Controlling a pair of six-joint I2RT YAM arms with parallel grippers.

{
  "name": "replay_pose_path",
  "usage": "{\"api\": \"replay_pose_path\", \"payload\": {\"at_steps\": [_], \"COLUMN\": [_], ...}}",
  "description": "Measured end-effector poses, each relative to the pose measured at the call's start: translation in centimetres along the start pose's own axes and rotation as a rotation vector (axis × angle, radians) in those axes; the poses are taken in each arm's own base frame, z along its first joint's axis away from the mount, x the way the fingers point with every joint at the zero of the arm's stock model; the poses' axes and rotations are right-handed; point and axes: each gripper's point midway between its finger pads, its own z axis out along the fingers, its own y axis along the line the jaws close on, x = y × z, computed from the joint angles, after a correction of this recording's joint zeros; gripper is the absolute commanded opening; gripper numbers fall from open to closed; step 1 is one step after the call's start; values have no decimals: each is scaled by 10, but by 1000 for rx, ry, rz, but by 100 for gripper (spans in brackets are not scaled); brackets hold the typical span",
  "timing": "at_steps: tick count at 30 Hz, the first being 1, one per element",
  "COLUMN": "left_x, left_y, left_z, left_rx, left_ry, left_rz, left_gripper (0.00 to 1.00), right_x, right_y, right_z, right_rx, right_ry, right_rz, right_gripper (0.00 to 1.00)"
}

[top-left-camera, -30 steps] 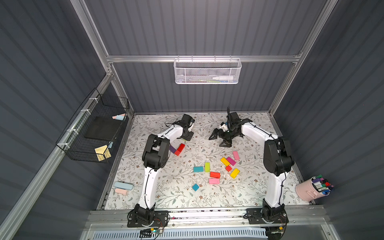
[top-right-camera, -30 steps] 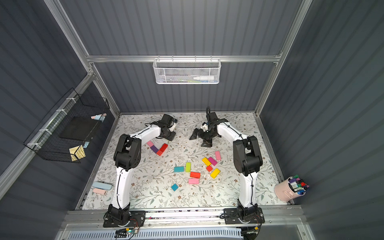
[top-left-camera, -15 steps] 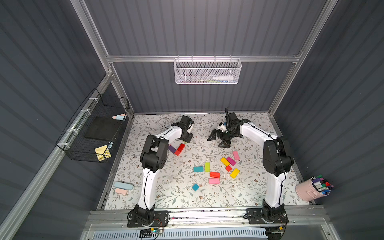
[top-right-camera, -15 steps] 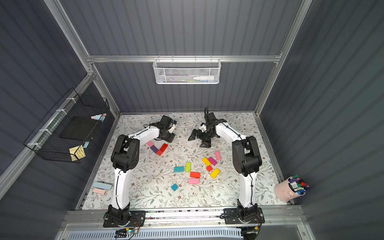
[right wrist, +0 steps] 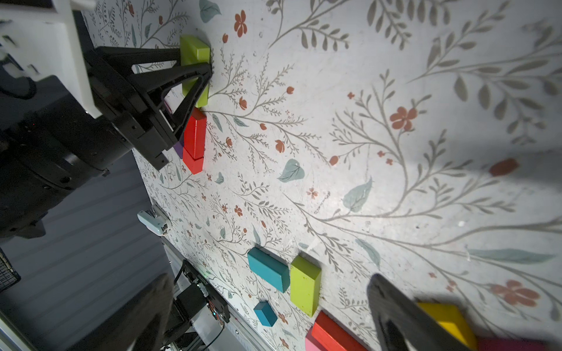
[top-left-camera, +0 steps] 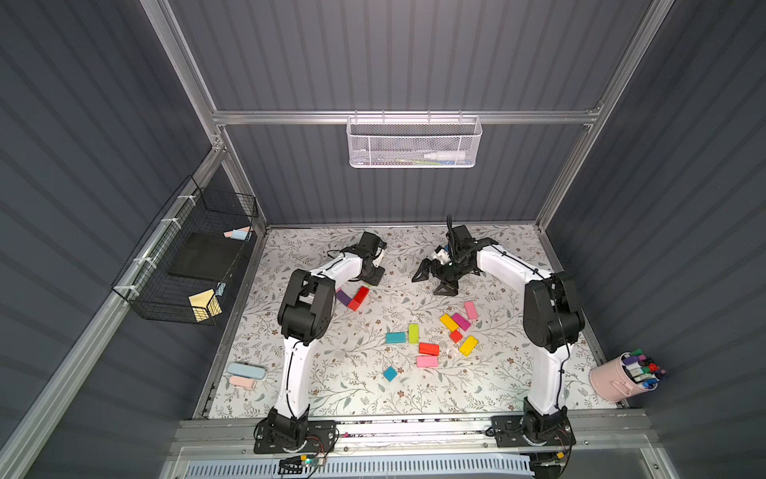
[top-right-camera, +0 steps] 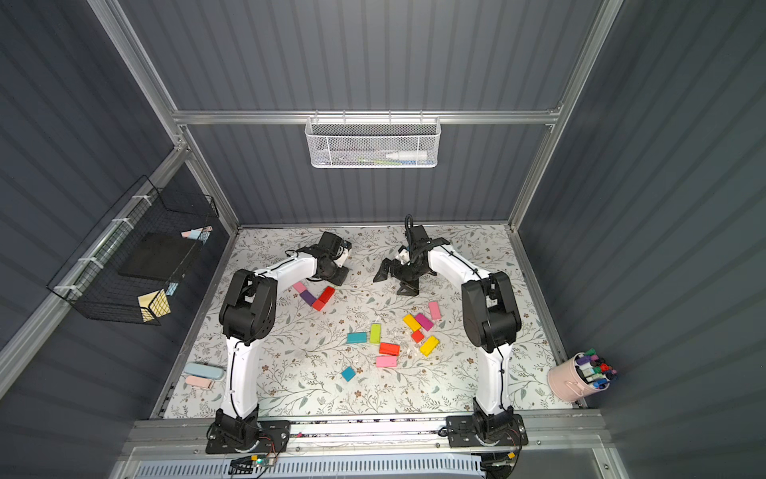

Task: Assemble the letter v with building blocks
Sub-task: Assemble the building block at the center of the board.

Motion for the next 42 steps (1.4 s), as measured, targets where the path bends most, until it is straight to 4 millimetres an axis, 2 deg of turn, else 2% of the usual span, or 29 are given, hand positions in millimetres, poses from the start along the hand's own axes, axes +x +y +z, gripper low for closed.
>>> {"api": "replay_pose_path", "payload": {"at_steps": [42], "left_x": [8], "left_y": [3], "left_z": [-3], "left_rx": [-4], "left_ry": [-4], "left_rz": [-18], "left_gripper": [26], "right_x": [-4], "right_y": [7], "right_z": [-2], "right_rx": [-8], "right_ry": [-15], "right_rz": [-19], "right_gripper": [99]}}
